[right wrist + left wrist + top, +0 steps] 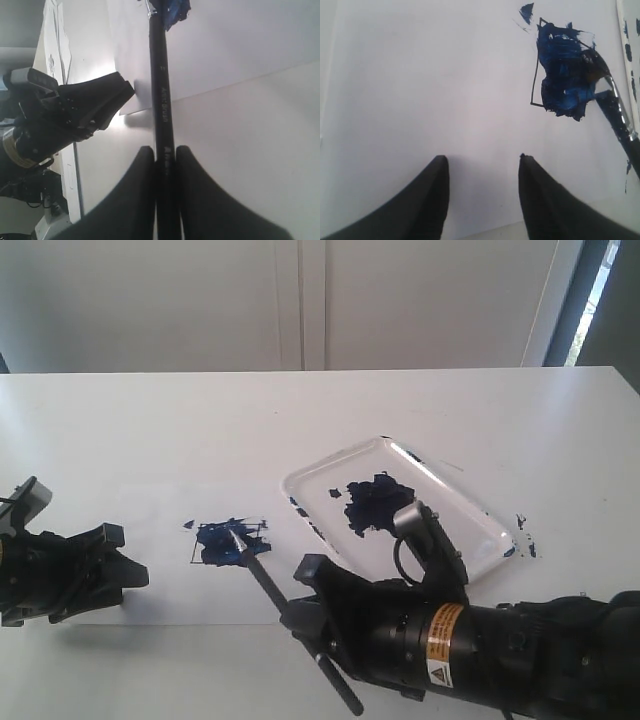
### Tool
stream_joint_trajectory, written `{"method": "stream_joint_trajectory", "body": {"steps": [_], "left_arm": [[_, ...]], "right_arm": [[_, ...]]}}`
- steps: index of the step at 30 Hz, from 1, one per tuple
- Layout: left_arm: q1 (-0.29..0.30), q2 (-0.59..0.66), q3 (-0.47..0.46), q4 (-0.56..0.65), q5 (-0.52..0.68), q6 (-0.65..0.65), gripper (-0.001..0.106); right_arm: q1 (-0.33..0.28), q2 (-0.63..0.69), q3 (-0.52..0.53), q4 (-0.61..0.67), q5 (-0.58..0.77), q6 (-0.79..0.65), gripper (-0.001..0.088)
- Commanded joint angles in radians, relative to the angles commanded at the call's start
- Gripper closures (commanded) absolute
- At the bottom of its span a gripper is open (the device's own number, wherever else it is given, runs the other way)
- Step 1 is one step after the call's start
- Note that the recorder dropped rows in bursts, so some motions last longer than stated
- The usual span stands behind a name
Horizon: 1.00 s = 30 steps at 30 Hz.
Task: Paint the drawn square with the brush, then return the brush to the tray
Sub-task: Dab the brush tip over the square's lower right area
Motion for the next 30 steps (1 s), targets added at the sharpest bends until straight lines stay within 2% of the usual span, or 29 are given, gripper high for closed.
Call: {"method": "stream_joint_trajectory", "body": {"steps": [6, 12, 19, 22, 27, 30], "left_arm": [[0.000, 0.000, 0.000, 0.000, 0.000, 0.000, 0.053], [0.000, 0.000, 0.000, 0.000, 0.000, 0.000, 0.053], [0.000, 0.000, 0.000, 0.000, -0.002, 0.000, 0.053], [0.000, 0.000, 0.000, 0.000, 0.000, 0.000, 0.053], [0.000, 0.000, 0.000, 0.000, 0.000, 0.000, 0.053], [0.000, 0.000, 0.000, 0.000, 0.000, 0.000, 0.053]], "right_arm": [[0.000, 0.000, 0.000, 0.083, 0.141, -0.100, 0.0868], [-0.002, 0.000, 0.000, 0.240, 0.144, -0.253, 0.0868], [-0.002, 0.000, 0.000, 0.278, 0.140, -0.300, 0.0868], [-0.002, 0.000, 0.000, 0.248, 0.123, -0.288, 0.0868], [0.000, 0.000, 0.000, 0.051, 0.012, -0.118, 0.0868], [0.000, 0.000, 0.000, -0.010, 0.006, -0.076, 0.0868]]}}
